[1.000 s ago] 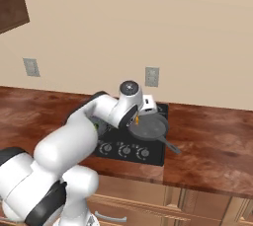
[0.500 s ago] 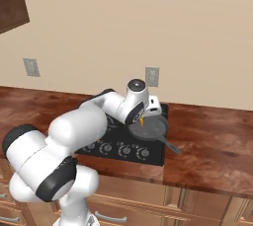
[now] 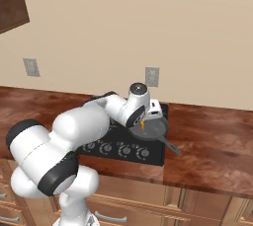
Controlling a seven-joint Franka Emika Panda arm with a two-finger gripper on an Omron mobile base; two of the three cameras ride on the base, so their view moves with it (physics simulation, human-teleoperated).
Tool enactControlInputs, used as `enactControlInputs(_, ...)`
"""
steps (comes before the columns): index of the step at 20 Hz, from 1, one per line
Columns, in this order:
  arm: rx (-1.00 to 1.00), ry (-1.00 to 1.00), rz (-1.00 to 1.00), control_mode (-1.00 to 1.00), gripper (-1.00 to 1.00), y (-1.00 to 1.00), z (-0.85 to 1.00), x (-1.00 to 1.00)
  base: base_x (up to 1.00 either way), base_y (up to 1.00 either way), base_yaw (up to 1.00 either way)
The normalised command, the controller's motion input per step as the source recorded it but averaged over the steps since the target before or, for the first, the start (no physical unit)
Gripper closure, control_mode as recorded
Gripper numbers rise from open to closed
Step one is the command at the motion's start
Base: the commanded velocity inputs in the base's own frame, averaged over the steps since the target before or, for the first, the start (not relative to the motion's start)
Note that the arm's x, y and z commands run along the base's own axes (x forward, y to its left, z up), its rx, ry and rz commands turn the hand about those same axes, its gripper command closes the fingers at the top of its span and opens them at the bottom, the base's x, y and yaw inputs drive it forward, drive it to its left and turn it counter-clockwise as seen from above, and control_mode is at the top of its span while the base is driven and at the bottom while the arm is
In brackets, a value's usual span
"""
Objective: Place both pans onto different burners. Then place the avocado and the shrimp on different pans.
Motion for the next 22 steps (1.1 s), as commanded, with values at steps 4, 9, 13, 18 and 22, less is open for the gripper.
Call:
enactControlInputs(4, -0.04, 0.0, 0.0, -1.0, 1.0, 0.0, -0.39, 0.0, 0.0, 0.0, 0.0)
enactControlInputs(9, -0.06, 0.0, 0.0, -1.0, 1.0, 0.0, -0.32, 0.01, 0.0, 0.0, 0.0)
enactControlInputs(13, -0.02, 0.0, -0.02, -1.0, 1.0, -0.04, -0.23, 0.19, 0.0, 0.0, 0.0)
enactControlInputs(18, 0.0, 0.0, -0.04, -1.0, 1.0, -0.1, -0.15, 0.31, 0.0, 0.0, 0.0)
enactControlInputs(22, 0.0, 0.0, -0.04, -1.0, 1.0, -0.16, -0.07, 0.36, 0.0, 0.0, 0.0)
